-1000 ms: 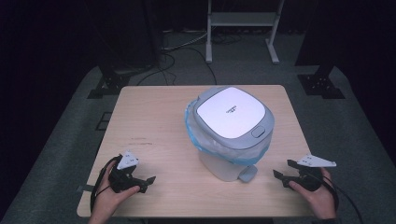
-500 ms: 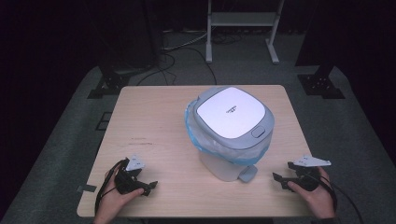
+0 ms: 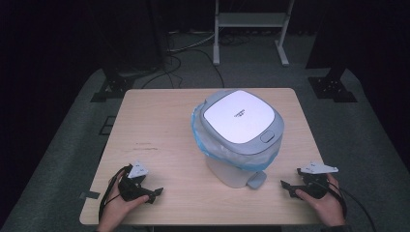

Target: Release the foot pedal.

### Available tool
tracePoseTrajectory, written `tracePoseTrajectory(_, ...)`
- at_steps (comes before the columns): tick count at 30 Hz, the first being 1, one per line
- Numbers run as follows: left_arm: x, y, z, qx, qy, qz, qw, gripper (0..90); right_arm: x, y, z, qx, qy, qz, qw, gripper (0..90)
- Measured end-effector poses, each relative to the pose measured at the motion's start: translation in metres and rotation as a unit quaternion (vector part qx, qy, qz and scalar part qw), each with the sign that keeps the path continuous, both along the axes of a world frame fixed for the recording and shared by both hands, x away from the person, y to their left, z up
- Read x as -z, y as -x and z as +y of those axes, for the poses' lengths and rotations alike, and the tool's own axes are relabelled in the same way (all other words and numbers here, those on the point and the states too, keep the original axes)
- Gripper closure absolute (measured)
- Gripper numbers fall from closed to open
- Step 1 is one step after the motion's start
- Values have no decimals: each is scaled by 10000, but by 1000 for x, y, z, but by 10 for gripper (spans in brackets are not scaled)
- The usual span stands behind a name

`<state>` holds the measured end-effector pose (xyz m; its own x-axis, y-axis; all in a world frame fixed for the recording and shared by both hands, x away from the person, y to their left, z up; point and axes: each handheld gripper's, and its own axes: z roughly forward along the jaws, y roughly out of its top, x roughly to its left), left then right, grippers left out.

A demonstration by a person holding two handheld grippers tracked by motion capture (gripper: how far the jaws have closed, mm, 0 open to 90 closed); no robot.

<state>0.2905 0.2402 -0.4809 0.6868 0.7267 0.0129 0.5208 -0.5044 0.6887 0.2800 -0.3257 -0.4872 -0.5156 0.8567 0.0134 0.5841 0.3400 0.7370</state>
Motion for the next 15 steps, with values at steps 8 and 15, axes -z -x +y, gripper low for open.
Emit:
tracePoseTrajectory(8, 3, 1, 2, 51, 125, -123, 9998, 0, 0, -1, 1, 26, 6, 12, 10000, 123)
tracePoseTrajectory(15, 3, 1, 2, 36, 123, -126, 9998, 0, 0, -2, 2, 73, 19, 23, 10000, 109)
